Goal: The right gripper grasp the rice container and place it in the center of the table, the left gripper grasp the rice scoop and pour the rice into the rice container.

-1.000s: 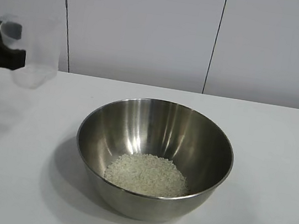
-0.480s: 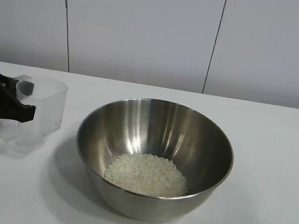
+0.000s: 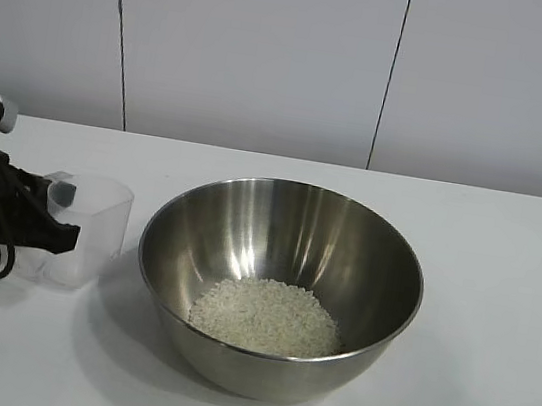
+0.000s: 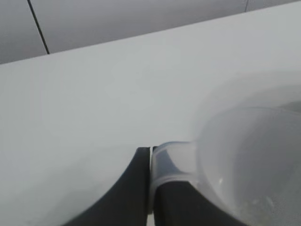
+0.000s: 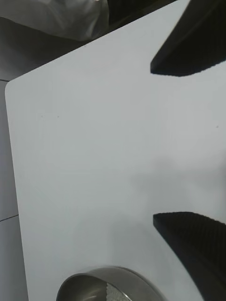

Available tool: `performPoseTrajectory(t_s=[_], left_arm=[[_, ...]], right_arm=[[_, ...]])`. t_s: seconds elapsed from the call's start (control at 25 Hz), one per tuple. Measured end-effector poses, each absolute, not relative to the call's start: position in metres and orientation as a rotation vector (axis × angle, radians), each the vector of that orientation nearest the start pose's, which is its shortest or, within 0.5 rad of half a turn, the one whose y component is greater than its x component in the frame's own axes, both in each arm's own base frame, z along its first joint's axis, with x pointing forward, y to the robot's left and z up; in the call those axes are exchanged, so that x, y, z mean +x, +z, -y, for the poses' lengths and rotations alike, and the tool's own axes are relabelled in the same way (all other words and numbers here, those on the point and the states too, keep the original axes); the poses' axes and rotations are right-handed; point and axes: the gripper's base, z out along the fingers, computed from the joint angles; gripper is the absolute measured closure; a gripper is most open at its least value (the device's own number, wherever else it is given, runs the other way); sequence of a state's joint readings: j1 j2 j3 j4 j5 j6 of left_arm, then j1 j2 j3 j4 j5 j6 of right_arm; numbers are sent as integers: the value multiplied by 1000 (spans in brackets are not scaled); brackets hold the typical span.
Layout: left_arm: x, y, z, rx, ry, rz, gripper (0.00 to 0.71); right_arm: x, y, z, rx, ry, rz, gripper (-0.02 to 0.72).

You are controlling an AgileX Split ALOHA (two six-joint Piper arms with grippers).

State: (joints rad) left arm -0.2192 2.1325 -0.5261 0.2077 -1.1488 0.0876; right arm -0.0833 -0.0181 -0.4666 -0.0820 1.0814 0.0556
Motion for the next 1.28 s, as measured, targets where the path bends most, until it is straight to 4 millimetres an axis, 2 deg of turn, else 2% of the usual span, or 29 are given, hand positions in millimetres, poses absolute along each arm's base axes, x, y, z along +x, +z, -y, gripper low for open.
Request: performPoseTrajectory(t_s=[0.12,0.2,0.32,0.48,0.64,0.8,1.08,1.16,1.28], left_arm=[[285,57,81,505,-216,-1900,637],[279,55,80,507,-218,-1920,556],[271,52,78,511,-220,-1948,391],[260,48,74,504,-215,-1991,268],[243,47,70,518,-212,-2037,238],[234,64,68,518,-195,-2003,231],[237,117,58,383,-105,-1889,231],[238,133,59,404,-99,-1903,231],[250,168,63,478,-76,-1927,231]], right_arm=[[-5,266,6,148,-116,-2074,159],[-5,266,6,148,-116,-2074,159],[-5,266,6,148,-116,-2074,159],[-5,266,6,148,-116,-2074,159],[-5,266,6,148,-116,-2074,159],[-5,266,6,148,-116,-2074,159],[-5,266,6,148,-116,-2074,159],[-5,266,6,148,-116,-2074,159],[-5,266,6,148,-116,-2074,159]])
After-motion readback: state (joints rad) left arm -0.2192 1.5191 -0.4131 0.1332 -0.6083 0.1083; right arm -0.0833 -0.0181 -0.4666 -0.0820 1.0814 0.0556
